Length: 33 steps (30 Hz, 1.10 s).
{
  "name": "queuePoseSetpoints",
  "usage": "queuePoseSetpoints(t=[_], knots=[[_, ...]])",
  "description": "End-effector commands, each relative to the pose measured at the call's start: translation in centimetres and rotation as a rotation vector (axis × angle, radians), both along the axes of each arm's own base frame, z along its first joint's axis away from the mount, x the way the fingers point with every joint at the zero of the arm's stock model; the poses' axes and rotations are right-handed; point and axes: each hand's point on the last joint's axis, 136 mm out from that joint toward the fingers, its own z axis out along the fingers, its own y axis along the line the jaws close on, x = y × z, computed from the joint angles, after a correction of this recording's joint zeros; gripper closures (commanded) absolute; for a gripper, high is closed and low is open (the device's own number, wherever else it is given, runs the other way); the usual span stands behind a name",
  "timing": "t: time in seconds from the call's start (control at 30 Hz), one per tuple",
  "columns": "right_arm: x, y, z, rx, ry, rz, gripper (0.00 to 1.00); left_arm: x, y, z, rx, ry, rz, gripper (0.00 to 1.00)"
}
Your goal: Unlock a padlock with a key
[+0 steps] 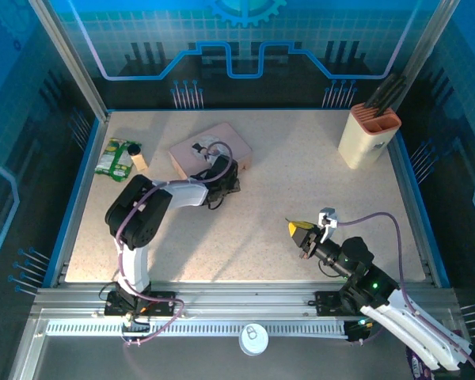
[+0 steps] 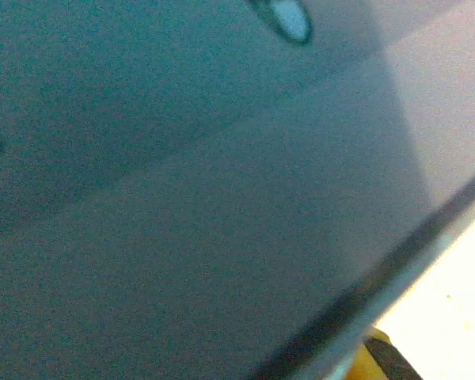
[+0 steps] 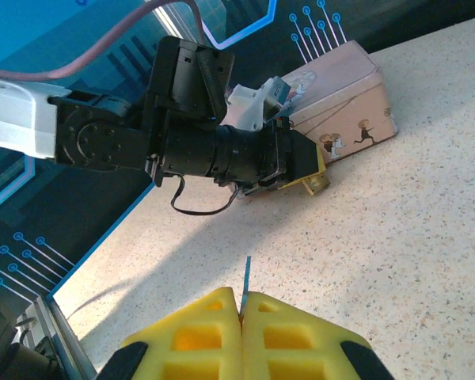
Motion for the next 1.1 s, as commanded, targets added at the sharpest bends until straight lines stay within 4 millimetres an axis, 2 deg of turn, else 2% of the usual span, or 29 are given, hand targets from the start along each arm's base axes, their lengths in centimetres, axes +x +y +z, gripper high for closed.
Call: queuePoseSetpoints(t=[0.0, 0.1, 0.27, 0.4, 0.57, 0.67, 0.83, 1.07], knots=[[0.0, -0.3, 1.2, 0.027, 0.004, -0.018, 1.00, -2.4, -4.1, 2.5, 0.051, -0.046, -0.254, 1.00], [0.0, -0.4, 1.3, 0.022, 0.005, -0.021, 1.00, -4.2, -5.8, 2.4, 0.041, -0.029, -0.324, 1.00], [0.2, -0.8, 1.1, 0.002, 0.019, -0.044, 1.00, -7.6, -7.4, 2.3, 0.007, 0.001, -0.398, 1.00], [0.3, -0.6, 0.9, 0.002, 0.037, -0.041, 1.00, -10.4, -7.7, 2.0, 0.003, 0.027, -0.447, 1.00], [0.5, -0.1, 0.6, 0.004, 0.055, -0.032, 1.00, -12.9, -7.2, 1.2, -0.021, 0.045, -0.483, 1.00], [0.7, 0.2, 0.6, 0.003, 0.059, -0.028, 1.00, -13.8, -7.0, 0.7, -0.033, 0.037, -0.503, 0.96], [0.9, 0.4, 0.8, 0.001, 0.064, -0.026, 1.00, -14.4, -6.3, 0.7, -0.059, -0.014, -0.498, 0.87], [0.8, 0.4, 0.9, 0.000, 0.063, -0.027, 1.00, -14.6, -4.9, 2.0, -0.123, -0.141, -0.439, 0.61]])
